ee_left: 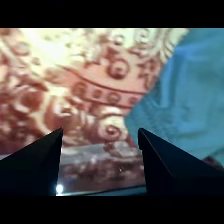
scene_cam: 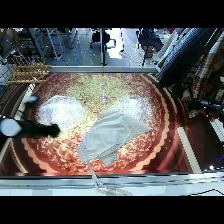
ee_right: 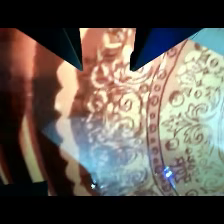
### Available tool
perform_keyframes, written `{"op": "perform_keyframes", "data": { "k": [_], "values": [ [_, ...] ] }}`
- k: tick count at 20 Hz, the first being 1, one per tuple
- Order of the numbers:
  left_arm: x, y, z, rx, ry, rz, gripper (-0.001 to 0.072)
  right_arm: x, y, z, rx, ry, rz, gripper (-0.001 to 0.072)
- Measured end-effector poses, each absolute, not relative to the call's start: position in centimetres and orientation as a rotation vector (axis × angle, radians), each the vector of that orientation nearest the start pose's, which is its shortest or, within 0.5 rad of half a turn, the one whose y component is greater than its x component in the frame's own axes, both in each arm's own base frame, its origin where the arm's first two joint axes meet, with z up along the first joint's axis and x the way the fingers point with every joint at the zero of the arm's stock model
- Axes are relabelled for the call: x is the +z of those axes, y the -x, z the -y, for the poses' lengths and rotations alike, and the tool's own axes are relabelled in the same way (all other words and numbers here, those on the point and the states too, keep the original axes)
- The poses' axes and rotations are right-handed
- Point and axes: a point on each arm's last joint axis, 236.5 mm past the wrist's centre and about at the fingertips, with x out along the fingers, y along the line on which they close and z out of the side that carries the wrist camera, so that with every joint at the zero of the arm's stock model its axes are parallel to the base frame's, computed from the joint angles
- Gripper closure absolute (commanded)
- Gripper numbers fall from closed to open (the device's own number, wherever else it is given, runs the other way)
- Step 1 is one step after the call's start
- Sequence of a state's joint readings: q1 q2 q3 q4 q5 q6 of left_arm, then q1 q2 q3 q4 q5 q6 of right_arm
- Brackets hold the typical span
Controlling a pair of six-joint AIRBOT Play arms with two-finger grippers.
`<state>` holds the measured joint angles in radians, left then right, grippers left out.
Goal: Fold the clothes and pants, and hang the long-sleeved shirts on hangers.
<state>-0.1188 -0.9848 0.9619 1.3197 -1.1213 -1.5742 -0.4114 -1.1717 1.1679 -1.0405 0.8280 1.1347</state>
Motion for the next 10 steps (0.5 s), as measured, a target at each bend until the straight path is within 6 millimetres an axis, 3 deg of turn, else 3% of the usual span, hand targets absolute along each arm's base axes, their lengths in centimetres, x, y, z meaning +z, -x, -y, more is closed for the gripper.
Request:
{"op": "perform_keyframes", "data": {
  "k": [1, 2, 3, 5, 10],
  "values": [
    [3.6, -31.6, 11.2, -0.299, 0.157, -1.183, 0.0095, 10.0, -43.9, 8.4, 0.042, -0.280, -0.766, 0.0240],
    [2.2, -30.5, 13.0, -0.353, 0.145, -1.215, 0.0081, 7.9, -43.0, 6.8, 0.107, -0.322, -0.847, 0.0234],
    [1.0, -29.3, 14.5, -0.402, 0.126, -1.241, 0.0081, 5.6, -41.9, 4.7, 0.184, -0.384, -0.931, 0.0172],
    [-0.8, -26.9, 17.0, -0.507, 0.038, -1.275, 0.0062, 2.2, -40.1, 1.1, 0.310, -0.528, -1.044, 0.0169],
    [-3.7, -23.6, 19.9, -0.694, -0.342, -1.244, 0.0045, -2.6, -39.0, -3.6, 0.406, -0.781, -1.186, 0.0195]
  ]
}}
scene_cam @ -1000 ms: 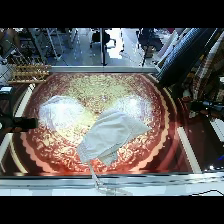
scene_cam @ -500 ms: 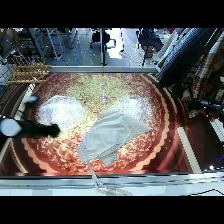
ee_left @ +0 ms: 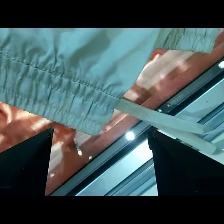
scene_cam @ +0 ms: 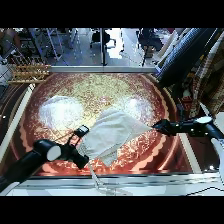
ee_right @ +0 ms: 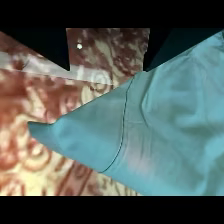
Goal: Fold the clothes and pants, and hang the long-sleeved shirts on hangers.
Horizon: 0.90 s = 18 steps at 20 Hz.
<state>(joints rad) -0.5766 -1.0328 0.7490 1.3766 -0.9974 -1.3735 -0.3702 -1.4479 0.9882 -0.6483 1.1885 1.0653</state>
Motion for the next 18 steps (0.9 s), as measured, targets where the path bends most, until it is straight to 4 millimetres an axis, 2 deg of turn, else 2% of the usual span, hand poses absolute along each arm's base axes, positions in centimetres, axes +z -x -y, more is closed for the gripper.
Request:
{"op": "perform_keyframes", "data": {
  "k": [2, 5, 6, 7, 8, 9, 10, 11, 13, 15, 17, 18],
  "values": [
    [-5.0, -22.7, 20.6, -0.738, -0.438, -1.252, 0.0047, -4.2, -39.3, -4.5, 0.387, -0.831, -1.217, 0.0195],
    [-7.1, -22.4, 20.6, -0.724, -0.512, -1.286, 0.0050, -6.2, -40.3, -5.2, 0.337, -0.869, -1.230, 0.0196],
    [-7.7, -22.7, 20.4, -0.696, -0.525, -1.294, 0.0110, -6.8, -40.7, -5.2, 0.316, -0.875, -1.228, 0.0201],
    [-8.3, -23.2, 20.3, -0.673, -0.529, -1.292, 0.0254, -7.4, -41.3, -5.2, 0.294, -0.879, -1.221, 0.0258],
    [-8.7, -23.7, 20.3, -0.654, -0.533, -1.285, 0.0543, -7.9, -41.9, -5.3, 0.279, -0.880, -1.216, 0.0392],
    [-9.0, -24.2, 20.5, -0.643, -0.531, -1.271, 0.0686, -8.2, -42.6, -5.5, 0.273, -0.875, -1.207, 0.0656],
    [-9.0, -24.7, 20.7, -0.635, -0.525, -1.254, 0.0690, -8.2, -43.3, -5.7, 0.273, -0.864, -1.196, 0.0699],
    [-8.7, -25.4, 21.0, -0.629, -0.521, -1.228, 0.0691, -8.0, -44.0, -5.9, 0.277, -0.852, -1.181, 0.0700],
    [-6.8, -26.9, 21.3, -0.619, -0.503, -1.173, 0.0692, -6.1, -45.3, -6.3, 0.322, -0.790, -1.135, 0.0701],
    [-3.1, -28.7, 21.0, -0.617, -0.508, -1.098, 0.0692, -2.4, -45.6, -6.6, 0.393, -0.672, -1.089, 0.0701],
    [2.4, -30.4, 19.9, -0.611, -0.510, -0.998, 0.0692, 3.2, -44.6, -6.8, 0.459, -0.517, -1.024, 0.0701],
    [6.0, -31.3, 18.9, -0.599, -0.505, -0.931, 0.0693, 7.1, -43.7, -6.9, 0.488, -0.437, -0.966, 0.0701]
  ]
}}
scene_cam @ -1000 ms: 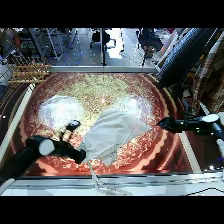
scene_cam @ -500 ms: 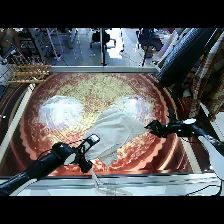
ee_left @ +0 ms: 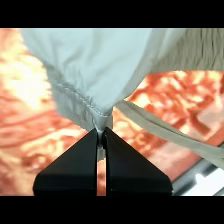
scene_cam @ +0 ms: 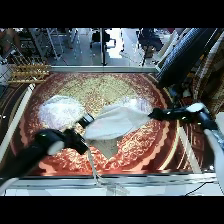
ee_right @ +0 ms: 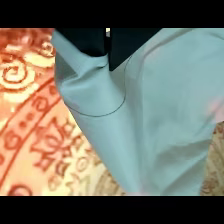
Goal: Fold the clothes and pants, and hang the long-sleeved shirts on hangers.
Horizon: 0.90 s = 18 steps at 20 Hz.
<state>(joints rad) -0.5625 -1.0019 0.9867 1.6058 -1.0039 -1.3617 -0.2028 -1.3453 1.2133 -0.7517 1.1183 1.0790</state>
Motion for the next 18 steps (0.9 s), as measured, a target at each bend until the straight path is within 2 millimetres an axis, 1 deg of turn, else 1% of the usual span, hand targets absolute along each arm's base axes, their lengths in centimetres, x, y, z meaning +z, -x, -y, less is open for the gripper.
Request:
{"op": "perform_keyframes", "data": {
  "k": [1, 2, 3, 4, 5, 7, 8, 9, 10, 11, 12, 13, 14, 15, 16, 17, 18],
  "values": [
    [9.7, -32.0, 17.7, -0.580, -0.492, -0.858, 0.0692, 11.0, -42.7, -7.0, 0.506, -0.363, -0.898, 0.0701],
    [13.9, -32.5, 16.4, -0.558, -0.469, -0.768, 0.0692, 15.8, -41.2, -7.3, 0.522, -0.291, -0.806, 0.0701],
    [18.5, -32.6, 15.0, -0.528, -0.437, -0.667, 0.0692, 20.4, -39.5, -7.8, 0.533, -0.234, -0.703, 0.0701],
    [22.8, -32.5, 13.5, -0.491, -0.410, -0.565, 0.0693, 25.4, -37.2, -8.5, 0.546, -0.176, -0.587, 0.0701],
    [27.4, -31.8, 11.9, -0.446, -0.384, -0.453, 0.0693, 29.9, -34.6, -9.3, 0.559, -0.131, -0.472, 0.0701],
    [35.4, -29.5, 9.3, -0.368, -0.342, -0.236, 0.0693, 38.3, -28.5, -11.3, 0.591, -0.061, -0.233, 0.0701],
    [38.5, -28.0, 8.4, -0.338, -0.326, -0.142, 0.0693, 41.7, -25.4, -12.1, 0.600, -0.034, -0.120, 0.0701],
    [41.1, -26.4, 7.7, -0.313, -0.311, -0.059, 0.0692, 44.6, -22.7, -12.7, 0.603, -0.014, -0.021, 0.0701],
    [43.0, -25.1, 7.2, -0.295, -0.306, 0.004, 0.0692, 47.2, -20.3, -13.2, 0.603, -0.002, 0.074, 0.0701],
    [44.4, -24.1, 6.9, -0.280, -0.299, 0.052, 0.0692, 49.0, -18.6, -13.5, 0.600, 0.004, 0.144, 0.0701],
    [45.3, -23.7, 6.7, -0.271, -0.295, 0.084, 0.0693, 50.7, -17.5, -13.4, 0.591, 0.010, 0.210, 0.0701],
    [46.0, -23.6, 6.6, -0.264, -0.291, 0.106, 0.0692, 51.8, -17.1, -13.2, 0.578, 0.015, 0.252, 0.0701],
    [46.2, -24.0, 6.6, -0.260, -0.288, 0.114, 0.0692, 52.5, -17.8, -12.7, 0.560, 0.011, 0.274, 0.0701],
    [46.0, -25.1, 6.8, -0.264, -0.280, 0.104, 0.0692, 52.5, -19.4, -12.1, 0.540, 0.008, 0.264, 0.0701],
    [45.2, -26.7, 7.0, -0.271, -0.265, 0.071, 0.0691, 51.8, -22.1, -11.3, 0.526, -0.002, 0.227, 0.0701],
    [43.8, -29.0, 7.4, -0.281, -0.248, 0.019, 0.0691, 50.3, -25.6, -10.5, 0.515, -0.022, 0.165, 0.0700],
    [41.9, -31.5, 7.9, -0.293, -0.232, -0.043, 0.0690, 48.3, -29.4, -9.7, 0.511, -0.048, 0.091, 0.0700]
  ]
}}
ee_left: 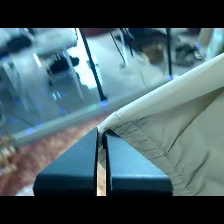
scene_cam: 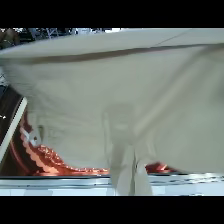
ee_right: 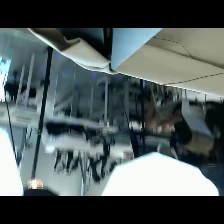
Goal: Fold the clothes and pants, and hang the long-sleeved shirts on hangers.
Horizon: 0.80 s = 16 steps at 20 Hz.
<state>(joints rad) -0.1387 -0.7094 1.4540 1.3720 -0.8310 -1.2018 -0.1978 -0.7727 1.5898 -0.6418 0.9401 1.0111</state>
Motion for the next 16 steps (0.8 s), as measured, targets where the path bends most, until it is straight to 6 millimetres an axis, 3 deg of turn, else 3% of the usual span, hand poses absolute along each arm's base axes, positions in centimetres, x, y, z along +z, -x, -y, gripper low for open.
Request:
{"op": "perform_keyframes", "data": {
  "k": [2, 5, 6, 7, 8, 9, 10, 13, 16],
  "values": [
    [36.3, -37.6, 8.8, -0.314, -0.213, -0.205, 0.0691, 42.0, -38.0, -8.2, 0.510, -0.124, -0.093, 0.0699],
    [24.7, -46.4, 9.9, -0.329, -0.188, -0.464, 0.0691, 29.8, -49.6, -7.0, 0.491, -0.239, -0.331, 0.0698],
    [21.1, -48.8, 10.0, -0.325, -0.179, -0.523, 0.0691, 25.7, -53.0, -6.8, 0.469, -0.279, -0.382, 0.0621],
    [17.5, -51.1, 9.7, -0.312, -0.180, -0.575, 0.0688, 22.1, -56.2, -6.3, 0.428, -0.299, -0.409, 0.0365],
    [14.4, -53.1, 9.0, -0.292, -0.181, -0.616, 0.0529, 19.6, -58.7, -5.9, 0.395, -0.323, -0.416, 0.0175],
    [12.5, -54.7, 8.5, -0.276, -0.167, -0.629, 0.0200, 17.5, -60.5, -5.9, 0.378, -0.337, -0.429, 0.0158],
    [11.1, -56.0, 7.8, -0.257, -0.149, -0.639, 0.0107, 15.5, -61.6, -6.6, 0.389, -0.363, -0.461, 0.0173],
    [8.3, -57.3, 5.5, -0.203, -0.050, -0.705, 0.0106, 12.6, -62.2, -6.7, 0.411, -0.373, -0.553, 0.0197],
    [4.4, -54.4, 2.3, -0.164, 0.013, -0.919, 0.0105, 8.5, -58.5, -5.9, 0.444, -0.333, -0.794, 0.0198]
  ]
}}
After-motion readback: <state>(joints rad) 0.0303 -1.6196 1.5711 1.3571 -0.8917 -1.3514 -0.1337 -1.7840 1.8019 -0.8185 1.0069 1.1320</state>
